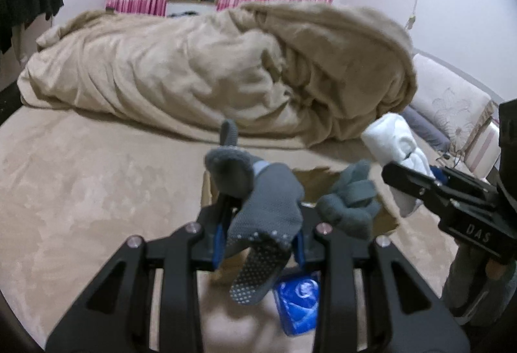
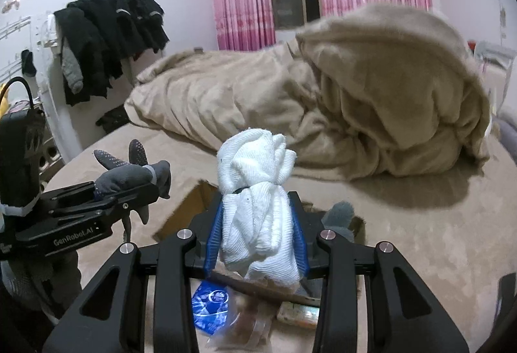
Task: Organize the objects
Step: 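Lower the grey gloves and white towel into the box and open both tools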
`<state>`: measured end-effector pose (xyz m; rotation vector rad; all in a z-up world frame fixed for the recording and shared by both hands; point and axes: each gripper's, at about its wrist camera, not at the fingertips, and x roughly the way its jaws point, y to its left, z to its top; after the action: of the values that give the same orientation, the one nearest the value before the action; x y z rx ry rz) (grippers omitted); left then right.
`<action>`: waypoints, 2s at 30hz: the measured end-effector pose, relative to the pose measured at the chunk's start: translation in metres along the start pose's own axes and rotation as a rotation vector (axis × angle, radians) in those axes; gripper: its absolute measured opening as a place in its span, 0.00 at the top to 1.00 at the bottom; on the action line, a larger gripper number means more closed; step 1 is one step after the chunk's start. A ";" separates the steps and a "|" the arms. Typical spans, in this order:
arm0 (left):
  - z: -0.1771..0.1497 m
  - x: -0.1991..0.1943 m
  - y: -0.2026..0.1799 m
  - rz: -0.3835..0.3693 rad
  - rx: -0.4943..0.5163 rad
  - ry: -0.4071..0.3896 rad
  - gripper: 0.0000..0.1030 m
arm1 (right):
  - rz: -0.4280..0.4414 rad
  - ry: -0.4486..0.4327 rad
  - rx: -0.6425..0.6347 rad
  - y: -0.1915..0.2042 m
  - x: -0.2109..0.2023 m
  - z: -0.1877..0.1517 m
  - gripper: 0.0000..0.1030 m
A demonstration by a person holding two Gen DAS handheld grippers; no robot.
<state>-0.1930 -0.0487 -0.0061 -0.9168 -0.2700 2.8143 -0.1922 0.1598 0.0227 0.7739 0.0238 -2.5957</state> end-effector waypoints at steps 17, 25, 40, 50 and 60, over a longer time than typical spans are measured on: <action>-0.015 0.070 0.005 -0.009 0.017 0.118 0.61 | -0.042 0.157 0.059 -0.022 0.070 -0.043 0.39; -0.014 0.042 -0.011 -0.008 0.040 0.060 0.22 | -0.048 0.080 0.067 -0.024 0.037 -0.030 0.28; -0.019 -0.074 -0.051 -0.016 0.015 -0.067 0.17 | -0.060 -0.043 0.007 -0.001 -0.076 -0.011 0.27; -0.056 -0.129 -0.058 -0.013 0.042 -0.097 0.09 | -0.096 -0.093 0.022 0.006 -0.142 -0.041 0.14; -0.098 -0.103 -0.052 0.001 0.010 0.021 0.09 | -0.123 -0.007 0.045 -0.011 -0.126 -0.086 0.14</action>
<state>-0.0470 -0.0087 -0.0136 -0.9447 -0.2531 2.8022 -0.0573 0.2313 0.0155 0.8033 0.0119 -2.7236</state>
